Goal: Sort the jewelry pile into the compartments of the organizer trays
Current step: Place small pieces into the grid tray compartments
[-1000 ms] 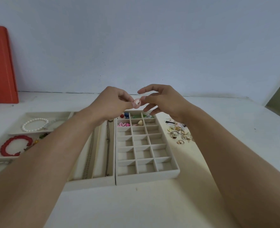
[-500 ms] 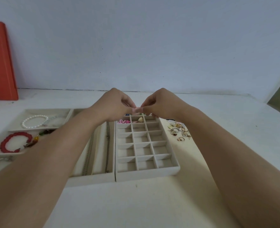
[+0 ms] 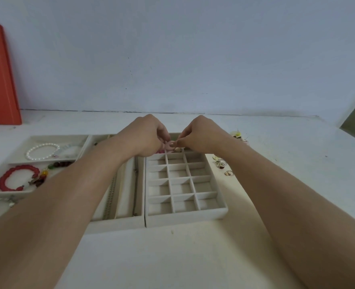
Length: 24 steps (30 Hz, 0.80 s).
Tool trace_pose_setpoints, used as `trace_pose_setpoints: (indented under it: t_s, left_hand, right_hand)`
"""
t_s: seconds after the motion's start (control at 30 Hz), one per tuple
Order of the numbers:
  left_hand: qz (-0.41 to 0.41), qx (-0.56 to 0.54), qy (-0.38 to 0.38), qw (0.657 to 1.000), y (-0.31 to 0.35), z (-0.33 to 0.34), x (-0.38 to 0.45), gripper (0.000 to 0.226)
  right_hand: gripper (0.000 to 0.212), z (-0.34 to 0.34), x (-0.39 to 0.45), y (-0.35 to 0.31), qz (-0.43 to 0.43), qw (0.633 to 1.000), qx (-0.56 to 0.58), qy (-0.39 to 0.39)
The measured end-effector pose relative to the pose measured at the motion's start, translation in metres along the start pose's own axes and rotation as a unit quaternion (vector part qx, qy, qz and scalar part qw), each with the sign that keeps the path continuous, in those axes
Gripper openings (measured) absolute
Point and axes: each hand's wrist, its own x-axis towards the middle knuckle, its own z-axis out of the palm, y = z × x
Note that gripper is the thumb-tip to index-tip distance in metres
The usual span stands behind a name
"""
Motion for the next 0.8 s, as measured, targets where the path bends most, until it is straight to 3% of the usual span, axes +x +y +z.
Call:
trace_pose_setpoints:
  t_s: [0.1,0.27,0.43,0.67,0.8]
  left_hand:
    - [0.003,0.026,-0.009,1.000,0.0022,0.0001,-0.0025,0.019]
    - [0.007,0.073,-0.015,0.997,0.0016,0.0011,-0.0030,0.020]
    - [0.015,0.087,-0.034,0.995,0.0028,0.0010,-0.0047,0.017]
    - [0.020,0.104,-0.051,0.993,0.0056,-0.0002,-0.0065,0.017]
    - [0.019,0.109,-0.063,0.992,0.0067,-0.0008,-0.0075,0.020]
  right_hand:
    - [0.030,0.0007,0.0001,-0.0001,0.000,1.000,-0.006,0.006]
    - [0.014,0.0030,0.0009,-0.0006,-0.011,0.999,-0.042,0.016]
    - [0.023,0.0030,-0.0002,0.0000,-0.019,0.998,-0.055,0.007]
    - [0.013,-0.0043,-0.0025,-0.0039,-0.033,0.994,-0.096,-0.043]
    - [0.014,-0.0032,-0.0017,-0.0007,-0.029,0.996,-0.086,-0.024]
